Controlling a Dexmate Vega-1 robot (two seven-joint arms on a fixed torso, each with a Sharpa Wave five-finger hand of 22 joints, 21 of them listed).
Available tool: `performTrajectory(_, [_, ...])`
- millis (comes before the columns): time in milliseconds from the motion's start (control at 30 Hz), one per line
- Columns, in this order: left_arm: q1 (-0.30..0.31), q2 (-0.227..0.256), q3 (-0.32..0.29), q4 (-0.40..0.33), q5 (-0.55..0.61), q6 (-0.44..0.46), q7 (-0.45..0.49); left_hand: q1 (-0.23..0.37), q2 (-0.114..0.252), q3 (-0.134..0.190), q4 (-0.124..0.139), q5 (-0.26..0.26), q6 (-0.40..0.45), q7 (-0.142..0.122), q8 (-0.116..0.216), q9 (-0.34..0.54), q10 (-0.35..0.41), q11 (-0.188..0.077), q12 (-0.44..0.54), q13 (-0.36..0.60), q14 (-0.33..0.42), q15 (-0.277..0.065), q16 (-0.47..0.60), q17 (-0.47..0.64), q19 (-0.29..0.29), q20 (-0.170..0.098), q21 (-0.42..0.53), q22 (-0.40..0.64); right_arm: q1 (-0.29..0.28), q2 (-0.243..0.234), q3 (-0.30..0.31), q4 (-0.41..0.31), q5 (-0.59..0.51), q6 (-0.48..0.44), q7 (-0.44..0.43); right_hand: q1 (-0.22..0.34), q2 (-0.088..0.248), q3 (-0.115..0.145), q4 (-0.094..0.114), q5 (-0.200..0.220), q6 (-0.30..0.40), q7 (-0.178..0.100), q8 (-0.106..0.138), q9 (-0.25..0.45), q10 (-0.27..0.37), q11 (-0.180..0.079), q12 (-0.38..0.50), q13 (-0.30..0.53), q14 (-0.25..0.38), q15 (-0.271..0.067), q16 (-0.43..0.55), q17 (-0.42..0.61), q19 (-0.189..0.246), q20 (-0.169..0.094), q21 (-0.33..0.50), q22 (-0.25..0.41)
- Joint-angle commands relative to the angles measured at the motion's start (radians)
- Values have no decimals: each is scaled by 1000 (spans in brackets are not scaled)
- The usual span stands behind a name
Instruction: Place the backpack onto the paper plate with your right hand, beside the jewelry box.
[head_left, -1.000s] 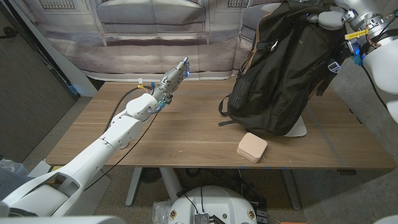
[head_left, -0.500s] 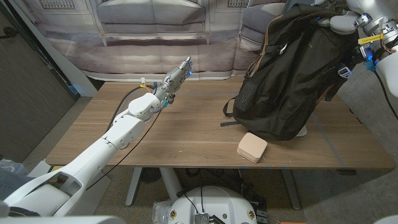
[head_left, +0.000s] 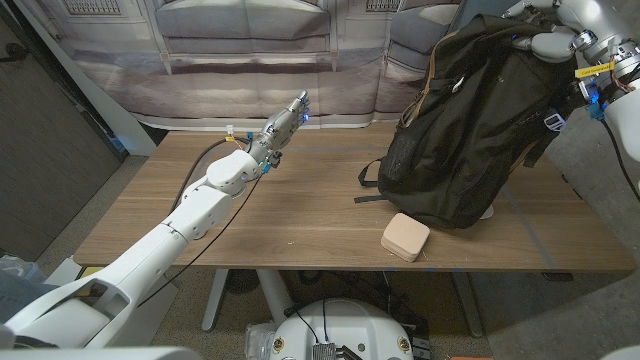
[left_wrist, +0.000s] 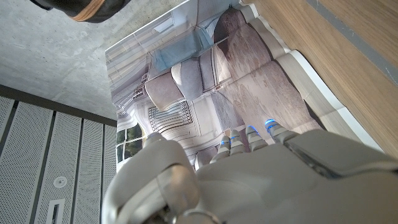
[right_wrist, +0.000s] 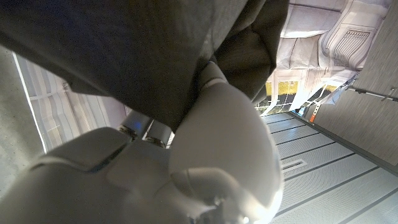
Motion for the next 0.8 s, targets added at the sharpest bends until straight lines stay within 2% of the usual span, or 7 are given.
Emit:
performTrajectory(33, [16, 14, -15, -14, -6, -2, 5, 8, 7, -7, 2, -1, -2, 0, 0, 4, -5, 2, -1, 4, -4, 4, -2, 5, -2, -1, 0, 4, 18, -30, -52, 39, -64, -19, -21, 19, 32, 4, 1, 3, 3, -4, -3, 2, 8, -2, -4, 1, 26, -125, 1, 6, -6, -149, 10, -2])
performTrajectory(300, [27, 24, -23, -32, -8, 5, 15, 9, 7, -9, 2, -1, -2, 0, 0, 4, -7, 3, -1, 4, -4, 4, -3, 5, 0, -2, 1, 4, 41, -50, -82, 66, -61, -37, -29, 18, 32, 5, 1, 3, 4, -5, -4, 3, 9, 0, -6, 5, 25, -127, -2, 3, -10, -149, 15, -7])
performTrajectory(800, [37, 37, -25, -53, -5, 13, 19, 10, 8, -11, 2, -1, -3, 1, 0, 4, -6, 4, -1, 4, -4, 5, -3, 5, -2, -1, 0, 4, 46, -73, -95, 114, -27, -81, -42, 13, 34, 6, 3, 3, 5, -6, -8, 3, 11, 0, -14, 8, 22, -126, -4, 5, -15, -149, 21, -18])
